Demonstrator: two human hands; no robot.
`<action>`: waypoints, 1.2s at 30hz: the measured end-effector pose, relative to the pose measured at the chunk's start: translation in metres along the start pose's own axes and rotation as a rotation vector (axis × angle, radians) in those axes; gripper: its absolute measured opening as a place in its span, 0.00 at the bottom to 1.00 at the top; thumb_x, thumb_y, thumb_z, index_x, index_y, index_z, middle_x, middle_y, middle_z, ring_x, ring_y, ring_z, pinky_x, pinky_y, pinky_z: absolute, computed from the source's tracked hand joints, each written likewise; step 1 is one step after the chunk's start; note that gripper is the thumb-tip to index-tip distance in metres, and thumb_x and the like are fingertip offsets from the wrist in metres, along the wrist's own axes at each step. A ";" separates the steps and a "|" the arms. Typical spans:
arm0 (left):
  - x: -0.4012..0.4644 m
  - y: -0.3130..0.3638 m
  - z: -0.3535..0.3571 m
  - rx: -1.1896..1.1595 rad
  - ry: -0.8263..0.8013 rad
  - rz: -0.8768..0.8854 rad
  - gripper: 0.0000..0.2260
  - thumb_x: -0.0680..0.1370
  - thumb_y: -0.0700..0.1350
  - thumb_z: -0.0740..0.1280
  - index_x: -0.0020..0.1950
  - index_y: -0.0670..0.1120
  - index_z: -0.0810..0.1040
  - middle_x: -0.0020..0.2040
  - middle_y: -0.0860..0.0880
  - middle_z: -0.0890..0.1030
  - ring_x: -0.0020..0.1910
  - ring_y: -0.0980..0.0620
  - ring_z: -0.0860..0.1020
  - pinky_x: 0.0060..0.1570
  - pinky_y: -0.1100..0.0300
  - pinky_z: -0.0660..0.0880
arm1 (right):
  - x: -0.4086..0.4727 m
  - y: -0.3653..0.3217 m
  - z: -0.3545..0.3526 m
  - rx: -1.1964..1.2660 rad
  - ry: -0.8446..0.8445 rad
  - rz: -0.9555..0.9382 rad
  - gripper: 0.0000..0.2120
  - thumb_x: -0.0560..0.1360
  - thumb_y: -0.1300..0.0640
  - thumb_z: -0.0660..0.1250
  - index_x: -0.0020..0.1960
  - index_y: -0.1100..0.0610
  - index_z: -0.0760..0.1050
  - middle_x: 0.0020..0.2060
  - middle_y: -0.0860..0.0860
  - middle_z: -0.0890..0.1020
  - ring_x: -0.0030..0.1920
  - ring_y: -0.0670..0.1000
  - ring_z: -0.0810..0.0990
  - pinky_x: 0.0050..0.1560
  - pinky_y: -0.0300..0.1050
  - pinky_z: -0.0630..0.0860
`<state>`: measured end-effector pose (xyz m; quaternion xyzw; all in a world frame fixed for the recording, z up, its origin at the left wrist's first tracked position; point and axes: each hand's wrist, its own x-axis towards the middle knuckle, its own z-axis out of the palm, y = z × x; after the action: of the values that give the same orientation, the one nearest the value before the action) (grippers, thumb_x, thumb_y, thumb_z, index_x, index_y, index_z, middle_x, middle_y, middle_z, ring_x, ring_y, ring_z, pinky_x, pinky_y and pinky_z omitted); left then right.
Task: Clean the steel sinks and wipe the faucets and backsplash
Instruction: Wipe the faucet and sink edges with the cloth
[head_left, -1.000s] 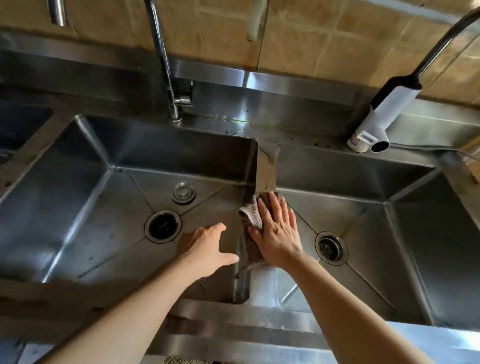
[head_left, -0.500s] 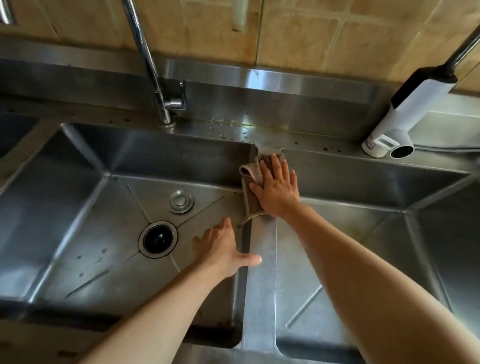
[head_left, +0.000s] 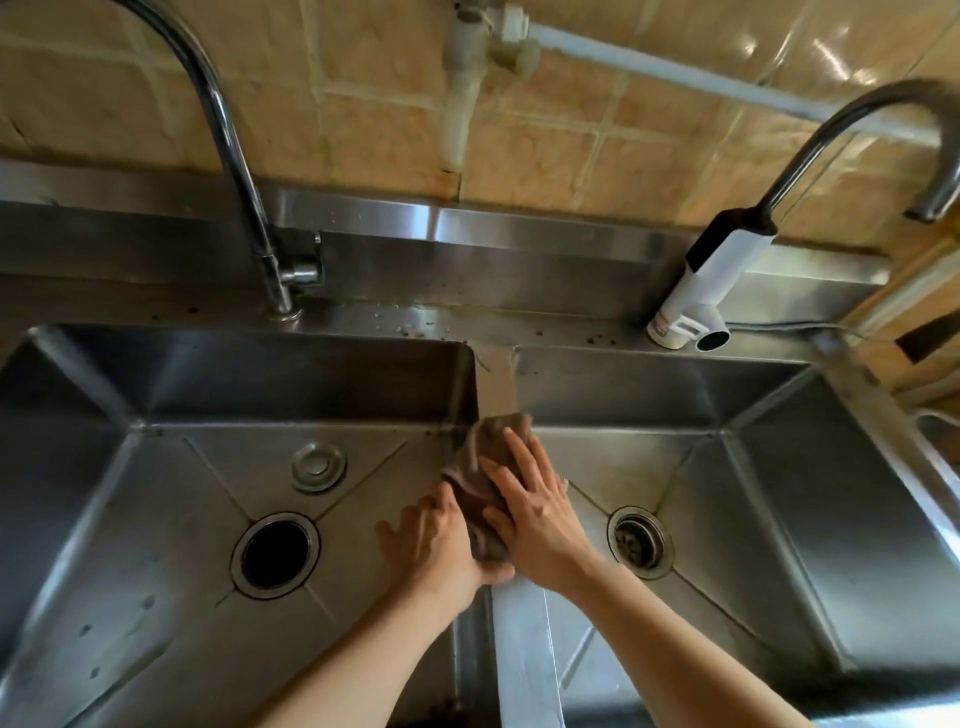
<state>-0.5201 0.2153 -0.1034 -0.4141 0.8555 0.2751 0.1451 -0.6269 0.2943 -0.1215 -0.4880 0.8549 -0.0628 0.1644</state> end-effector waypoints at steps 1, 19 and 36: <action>0.002 0.000 -0.002 0.001 -0.002 0.017 0.50 0.66 0.65 0.72 0.76 0.45 0.49 0.73 0.45 0.64 0.71 0.45 0.63 0.72 0.45 0.55 | 0.001 0.001 -0.001 -0.014 -0.020 0.000 0.38 0.69 0.35 0.34 0.77 0.45 0.52 0.77 0.49 0.39 0.75 0.55 0.32 0.76 0.59 0.43; 0.091 0.023 -0.038 -0.006 0.394 0.272 0.27 0.77 0.58 0.64 0.71 0.53 0.58 0.68 0.54 0.64 0.65 0.57 0.67 0.61 0.65 0.66 | 0.180 0.036 -0.040 -0.063 0.094 -0.057 0.25 0.82 0.43 0.46 0.78 0.47 0.50 0.78 0.49 0.48 0.77 0.54 0.39 0.74 0.54 0.36; 0.139 0.080 -0.063 0.222 0.242 0.340 0.23 0.76 0.48 0.66 0.70 0.53 0.65 0.71 0.56 0.63 0.71 0.54 0.61 0.72 0.53 0.53 | 0.164 0.167 -0.070 -0.158 0.290 0.156 0.24 0.82 0.48 0.51 0.76 0.53 0.58 0.75 0.50 0.60 0.76 0.54 0.52 0.75 0.51 0.47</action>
<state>-0.6693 0.1311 -0.0904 -0.2756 0.9491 0.1479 0.0377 -0.8638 0.2364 -0.1366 -0.4175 0.9071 -0.0524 0.0050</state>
